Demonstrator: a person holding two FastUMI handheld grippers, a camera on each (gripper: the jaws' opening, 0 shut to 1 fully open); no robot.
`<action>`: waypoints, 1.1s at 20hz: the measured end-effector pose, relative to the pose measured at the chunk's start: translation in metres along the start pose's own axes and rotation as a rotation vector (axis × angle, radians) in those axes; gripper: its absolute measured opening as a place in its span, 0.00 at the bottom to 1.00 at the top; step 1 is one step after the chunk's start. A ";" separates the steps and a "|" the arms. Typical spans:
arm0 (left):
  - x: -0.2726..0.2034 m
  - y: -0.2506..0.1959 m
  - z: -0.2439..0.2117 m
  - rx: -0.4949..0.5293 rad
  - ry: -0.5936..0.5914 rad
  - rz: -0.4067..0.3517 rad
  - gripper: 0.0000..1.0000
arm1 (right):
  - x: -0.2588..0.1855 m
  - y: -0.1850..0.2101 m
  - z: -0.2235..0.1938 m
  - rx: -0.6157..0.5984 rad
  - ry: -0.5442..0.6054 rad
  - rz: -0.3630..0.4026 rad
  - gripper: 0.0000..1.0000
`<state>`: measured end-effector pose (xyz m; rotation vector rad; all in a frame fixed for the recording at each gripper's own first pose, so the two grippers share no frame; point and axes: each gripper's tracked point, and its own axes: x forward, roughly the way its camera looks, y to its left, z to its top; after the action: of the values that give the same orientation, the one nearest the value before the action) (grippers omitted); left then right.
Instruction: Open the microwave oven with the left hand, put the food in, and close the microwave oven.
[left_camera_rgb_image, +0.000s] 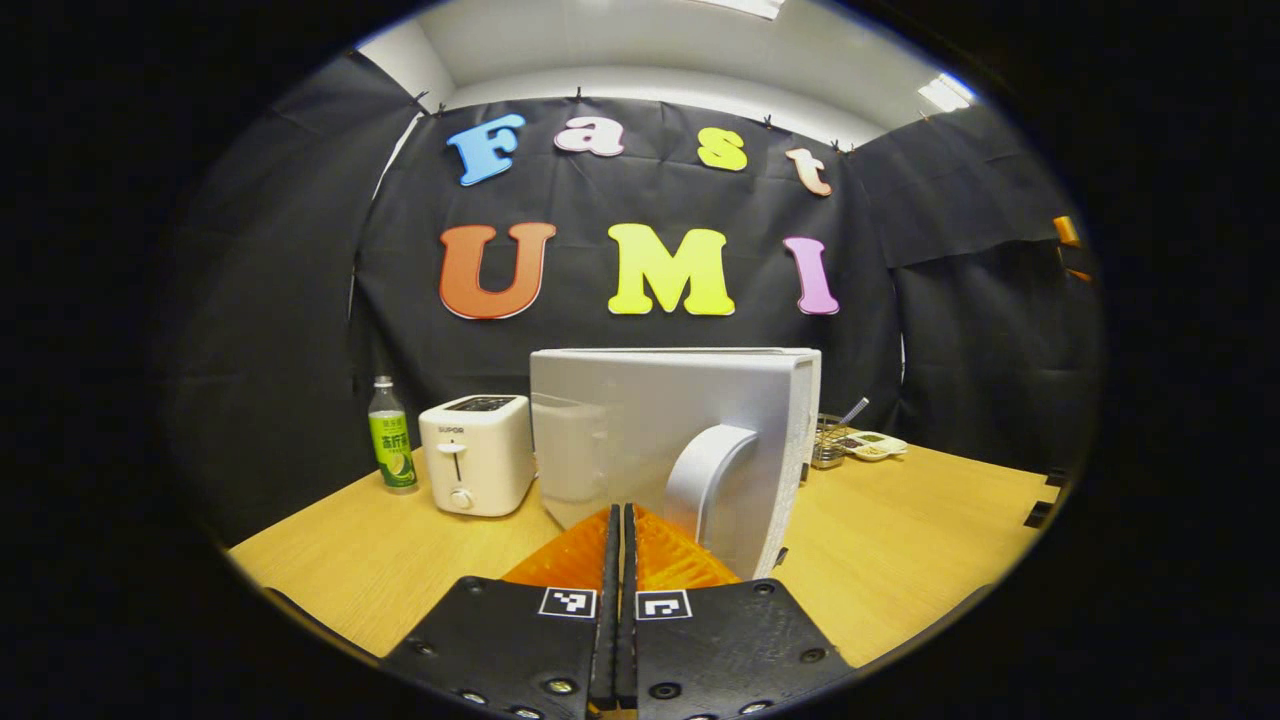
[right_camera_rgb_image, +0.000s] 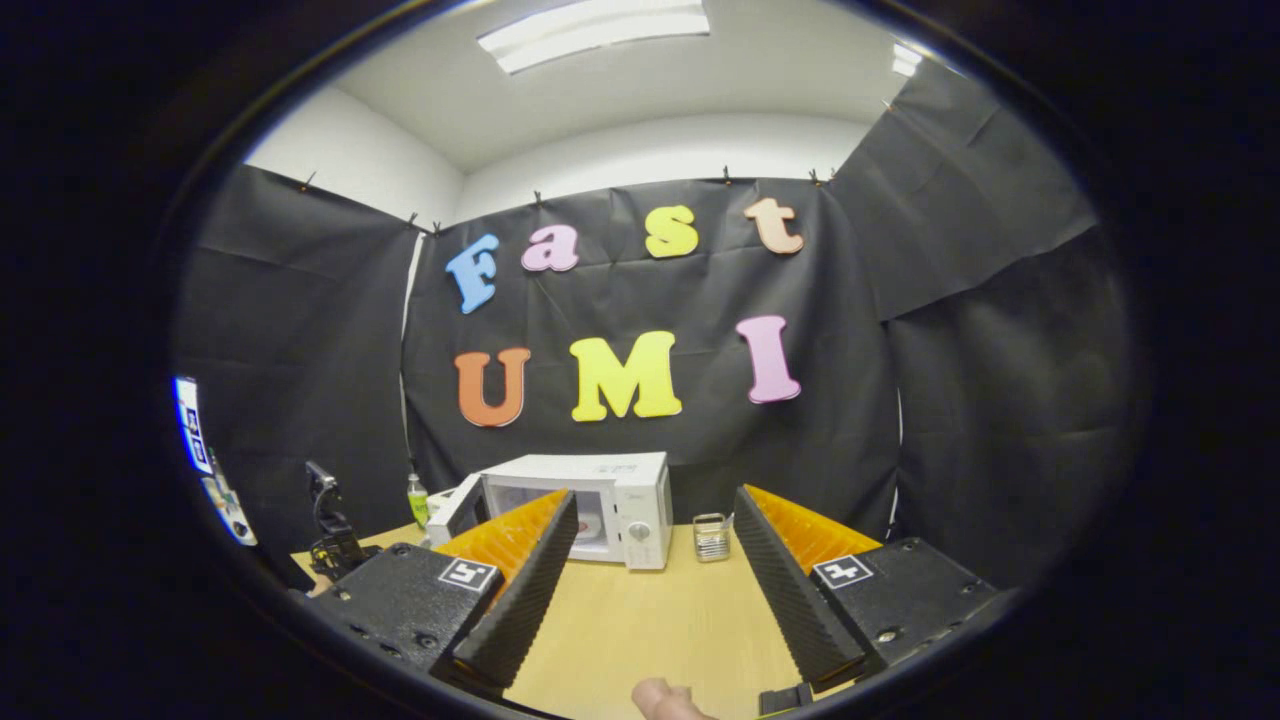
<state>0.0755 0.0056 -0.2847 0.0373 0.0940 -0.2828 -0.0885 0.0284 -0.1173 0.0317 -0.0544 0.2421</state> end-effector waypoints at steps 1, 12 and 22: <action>0.006 -0.010 -0.001 0.007 0.003 -0.016 0.00 | -0.001 0.000 0.000 0.003 0.001 0.003 0.99; 0.085 -0.090 -0.003 -0.009 0.054 -0.116 0.00 | -0.007 -0.019 -0.006 0.028 -0.004 -0.007 0.99; 0.156 -0.116 -0.005 0.003 0.069 -0.124 0.00 | -0.013 -0.042 -0.009 0.024 -0.039 -0.012 0.99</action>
<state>0.1919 -0.1483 -0.3079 0.0440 0.1649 -0.4057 -0.0909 -0.0156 -0.1278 0.0607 -0.0903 0.2303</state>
